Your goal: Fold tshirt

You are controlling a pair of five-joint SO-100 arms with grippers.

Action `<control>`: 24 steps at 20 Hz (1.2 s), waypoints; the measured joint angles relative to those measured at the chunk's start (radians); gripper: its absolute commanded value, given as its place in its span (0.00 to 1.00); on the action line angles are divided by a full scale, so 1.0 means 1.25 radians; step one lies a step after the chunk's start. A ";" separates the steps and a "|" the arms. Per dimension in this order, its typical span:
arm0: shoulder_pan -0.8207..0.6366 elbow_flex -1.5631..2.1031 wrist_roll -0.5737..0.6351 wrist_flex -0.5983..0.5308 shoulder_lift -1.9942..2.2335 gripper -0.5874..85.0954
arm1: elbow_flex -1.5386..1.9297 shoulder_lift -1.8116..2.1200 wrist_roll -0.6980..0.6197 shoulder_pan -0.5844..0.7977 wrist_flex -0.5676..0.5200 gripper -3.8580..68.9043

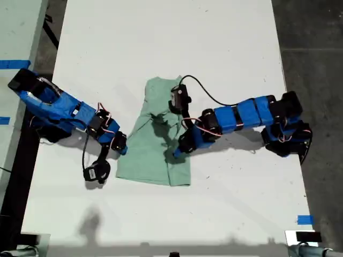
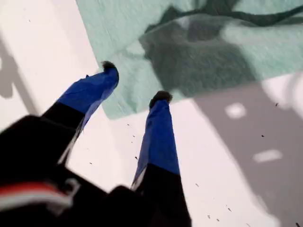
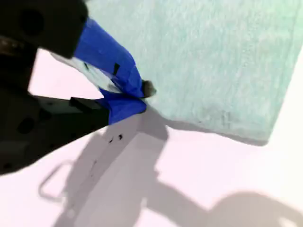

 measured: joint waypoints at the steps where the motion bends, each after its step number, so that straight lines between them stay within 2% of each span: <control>1: -0.004 -0.009 -0.005 0.064 0.012 0.01 | 0.000 0.000 0.000 0.000 0.000 0.30; 3: -0.021 -0.009 -0.011 0.150 0.071 0.01 | 0.000 0.000 0.002 0.000 0.000 0.30; 5: -0.033 -0.020 -0.009 0.177 0.090 0.01 | 0.002 0.000 0.007 -0.001 0.000 0.30; 12: -0.034 -0.291 0.052 0.147 -0.082 0.01 | 0.009 0.000 0.007 -0.004 0.000 0.29; 16: -0.037 -0.409 0.101 0.082 -0.207 0.01 | 0.016 0.000 0.007 -0.004 -0.005 0.29; 18: -0.043 -0.420 0.125 0.029 -0.274 0.20 | 0.016 0.000 0.007 -0.004 -0.012 0.29; 22: -0.050 -0.469 0.163 0.029 -0.360 0.25 | 0.022 0.000 0.007 -0.007 -0.015 0.28; 24: -0.053 -0.470 0.166 0.058 -0.373 0.28 | 0.022 0.000 0.010 -0.010 -0.015 0.28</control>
